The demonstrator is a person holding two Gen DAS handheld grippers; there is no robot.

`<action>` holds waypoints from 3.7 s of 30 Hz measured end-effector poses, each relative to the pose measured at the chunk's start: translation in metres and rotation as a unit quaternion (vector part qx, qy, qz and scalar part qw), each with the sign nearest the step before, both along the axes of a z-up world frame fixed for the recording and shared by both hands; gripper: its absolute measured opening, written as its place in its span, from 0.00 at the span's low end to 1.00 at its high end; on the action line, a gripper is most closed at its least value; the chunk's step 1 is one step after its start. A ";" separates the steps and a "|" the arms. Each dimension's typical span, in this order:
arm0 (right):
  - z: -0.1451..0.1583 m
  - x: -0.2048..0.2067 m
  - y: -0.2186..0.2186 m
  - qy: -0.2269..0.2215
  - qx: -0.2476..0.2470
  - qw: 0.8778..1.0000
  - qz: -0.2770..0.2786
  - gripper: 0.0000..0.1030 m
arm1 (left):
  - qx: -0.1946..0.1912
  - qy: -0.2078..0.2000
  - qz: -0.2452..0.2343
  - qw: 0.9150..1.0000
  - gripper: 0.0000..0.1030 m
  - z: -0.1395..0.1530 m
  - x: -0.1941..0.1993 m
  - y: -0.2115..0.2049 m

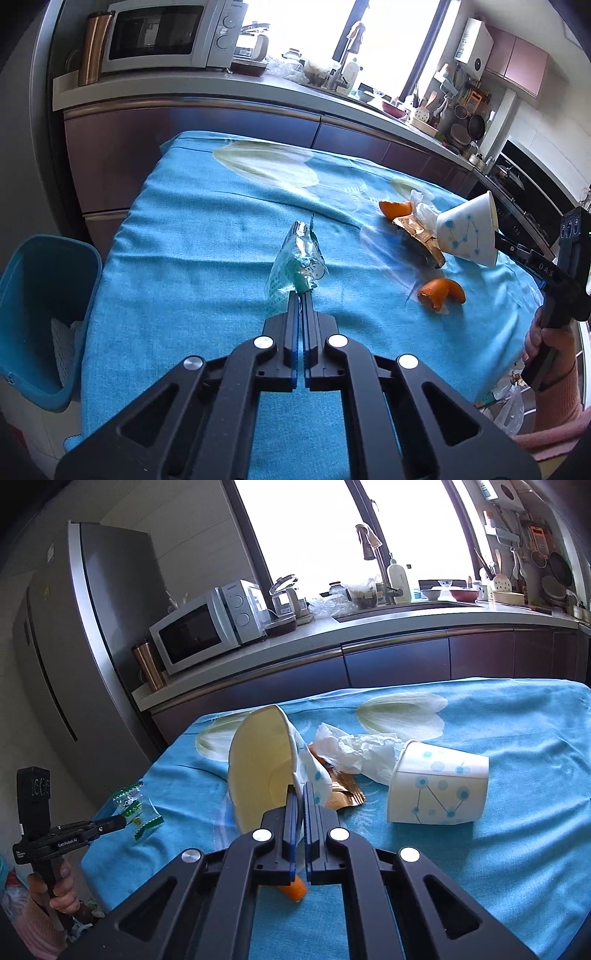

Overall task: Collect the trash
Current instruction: 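Grasp the clear plastic wrapper with the left tool while the right tool grasps the paper cup, then carry the clear wrapper and paper cup over the teal bin with both tools, then open both tools to drop the wrapper and cup into the teal bin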

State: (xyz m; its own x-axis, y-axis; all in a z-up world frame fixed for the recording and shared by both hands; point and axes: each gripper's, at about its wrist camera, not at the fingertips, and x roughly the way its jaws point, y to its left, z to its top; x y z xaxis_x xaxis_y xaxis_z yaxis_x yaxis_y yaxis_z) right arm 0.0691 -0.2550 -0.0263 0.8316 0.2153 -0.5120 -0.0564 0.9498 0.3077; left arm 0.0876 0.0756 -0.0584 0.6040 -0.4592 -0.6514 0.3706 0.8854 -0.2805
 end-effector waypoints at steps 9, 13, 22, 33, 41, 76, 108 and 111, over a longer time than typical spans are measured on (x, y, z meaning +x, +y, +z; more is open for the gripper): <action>0.010 0.001 0.022 -0.016 0.044 0.998 0.051 0.03 | -0.011 -0.015 0.003 1.000 0.02 0.012 -0.013 0.010; 0.010 0.004 0.035 -0.017 0.055 0.996 0.074 0.03 | -0.012 -0.022 0.009 1.000 0.02 0.017 -0.019 0.016; 0.008 0.019 0.075 -0.013 0.081 0.987 0.139 0.02 | -0.011 -0.034 0.029 0.999 0.02 0.027 -0.034 0.036; 0.012 0.043 0.138 -0.007 0.089 0.970 0.225 0.03 | -0.008 -0.046 0.074 0.996 0.02 0.038 -0.048 0.079; 0.014 0.056 0.181 -0.002 0.085 0.956 0.280 0.02 | -0.011 -0.050 0.113 0.992 0.02 0.040 -0.056 0.113; -0.025 0.133 0.344 0.097 0.049 0.914 0.391 0.03 | -0.008 0.021 0.262 0.965 0.02 -0.010 -0.028 0.228; -0.042 0.145 0.360 0.140 0.035 0.917 0.372 0.24 | -0.001 0.055 0.269 0.962 0.22 -0.048 0.004 0.223; -0.035 0.134 0.347 0.124 0.038 0.920 0.371 0.32 | 0.004 0.030 0.258 0.966 0.34 -0.034 -0.004 0.213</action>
State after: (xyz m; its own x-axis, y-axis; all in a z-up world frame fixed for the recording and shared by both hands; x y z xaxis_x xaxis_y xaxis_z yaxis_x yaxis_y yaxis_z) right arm 0.2033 0.0917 -0.0612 0.3010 0.7191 -0.6263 -0.5994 0.6535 0.4622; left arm 0.0831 0.2886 -0.0926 0.7117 -0.1028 -0.6949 -0.1365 0.9501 -0.2803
